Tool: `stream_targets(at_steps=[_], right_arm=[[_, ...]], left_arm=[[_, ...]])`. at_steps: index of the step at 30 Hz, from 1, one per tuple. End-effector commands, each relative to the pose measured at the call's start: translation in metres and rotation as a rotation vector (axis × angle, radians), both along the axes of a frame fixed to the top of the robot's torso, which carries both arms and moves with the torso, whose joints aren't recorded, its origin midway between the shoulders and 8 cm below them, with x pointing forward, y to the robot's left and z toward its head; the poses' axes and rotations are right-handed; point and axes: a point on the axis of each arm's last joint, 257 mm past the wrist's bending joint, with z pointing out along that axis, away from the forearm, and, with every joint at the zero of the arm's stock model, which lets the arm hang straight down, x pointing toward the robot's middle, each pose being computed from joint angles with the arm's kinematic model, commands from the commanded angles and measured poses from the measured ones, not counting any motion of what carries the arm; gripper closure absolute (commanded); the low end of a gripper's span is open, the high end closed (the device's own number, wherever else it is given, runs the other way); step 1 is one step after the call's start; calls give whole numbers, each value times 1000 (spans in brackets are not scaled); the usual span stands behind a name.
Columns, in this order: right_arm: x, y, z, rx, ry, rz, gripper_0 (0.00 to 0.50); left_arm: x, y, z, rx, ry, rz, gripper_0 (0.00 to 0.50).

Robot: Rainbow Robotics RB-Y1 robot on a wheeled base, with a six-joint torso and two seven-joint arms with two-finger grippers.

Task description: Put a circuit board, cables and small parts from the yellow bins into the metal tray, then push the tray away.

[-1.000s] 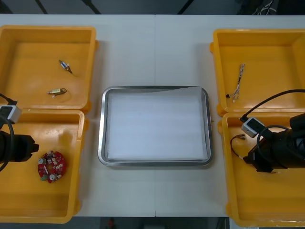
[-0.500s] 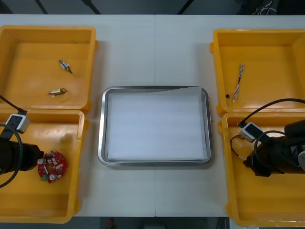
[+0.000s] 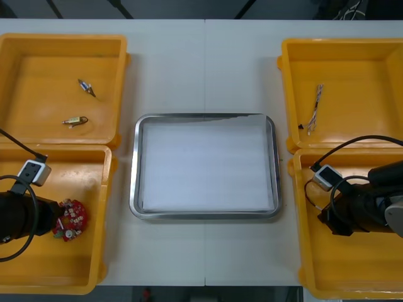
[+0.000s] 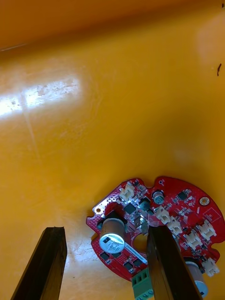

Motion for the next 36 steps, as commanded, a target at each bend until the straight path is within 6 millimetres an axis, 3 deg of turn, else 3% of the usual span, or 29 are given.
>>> stream_targets(at_steps=[1,8,9,12,14,25,36], right_arm=[[-12,11,-12,28,27,-17,0],[-10,14,-15,24,8,-13,16],[-10,14,-16,24,7,-13,73],[-10,14,-15,29,7,-20,438],[-10,14,-16,29,8,-24,500],[-1,8,-6,14,-24,-28,500],[-5,8,54,-25,-31,-12,500]], left_arm=[[-7,8,-4,48,13,-37,0],[-11,9,-7,61,22,-53,0],[-12,9,-8,62,25,-54,0],[-11,10,-8,65,24,-57,0],[-11,11,-9,69,26,-57,0],[-6,13,-20,76,33,-70,0],[6,6,-12,61,-7,-95,0]])
